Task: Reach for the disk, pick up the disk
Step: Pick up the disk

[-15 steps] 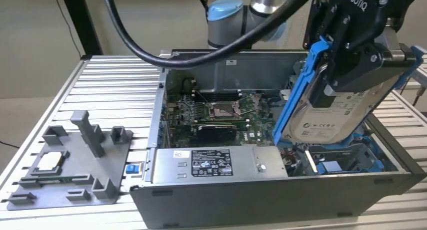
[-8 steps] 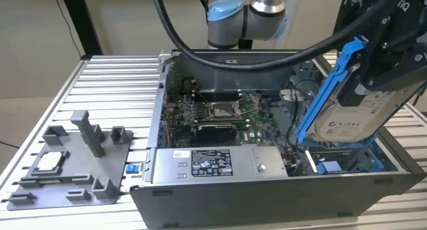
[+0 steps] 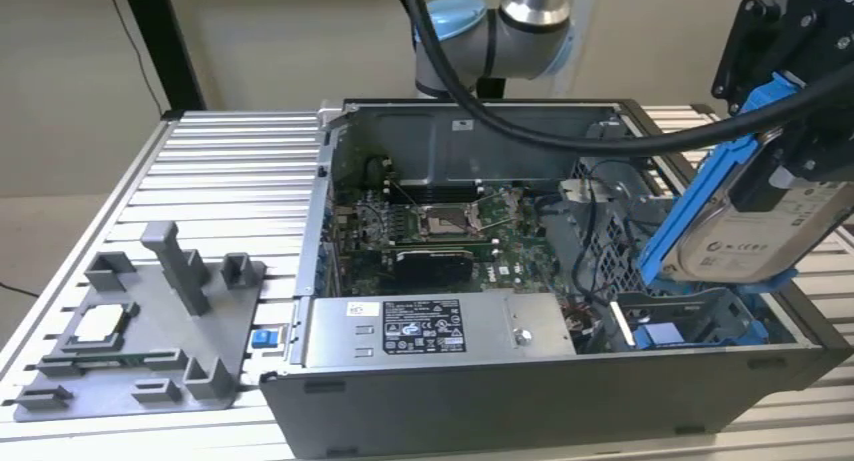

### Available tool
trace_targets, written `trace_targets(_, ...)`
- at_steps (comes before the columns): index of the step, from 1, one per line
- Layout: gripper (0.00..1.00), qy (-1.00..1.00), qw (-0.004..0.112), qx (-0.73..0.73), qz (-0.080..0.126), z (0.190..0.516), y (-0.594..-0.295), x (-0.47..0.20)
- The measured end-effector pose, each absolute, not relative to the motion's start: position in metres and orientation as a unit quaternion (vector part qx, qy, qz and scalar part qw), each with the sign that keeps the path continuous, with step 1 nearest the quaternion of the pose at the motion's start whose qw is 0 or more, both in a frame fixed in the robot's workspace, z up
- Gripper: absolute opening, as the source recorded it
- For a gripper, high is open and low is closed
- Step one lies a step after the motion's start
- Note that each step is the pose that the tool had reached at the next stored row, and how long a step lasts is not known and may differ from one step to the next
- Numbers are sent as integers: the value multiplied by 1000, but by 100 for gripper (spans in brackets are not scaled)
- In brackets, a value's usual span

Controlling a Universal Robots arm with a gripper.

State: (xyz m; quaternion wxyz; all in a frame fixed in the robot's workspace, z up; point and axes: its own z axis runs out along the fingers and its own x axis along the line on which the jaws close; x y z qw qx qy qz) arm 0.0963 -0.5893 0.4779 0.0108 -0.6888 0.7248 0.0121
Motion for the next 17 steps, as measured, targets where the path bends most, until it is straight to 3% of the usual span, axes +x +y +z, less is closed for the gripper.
trace_targets(17, 0, 714, 17, -700, 14, 472, -590, 104)
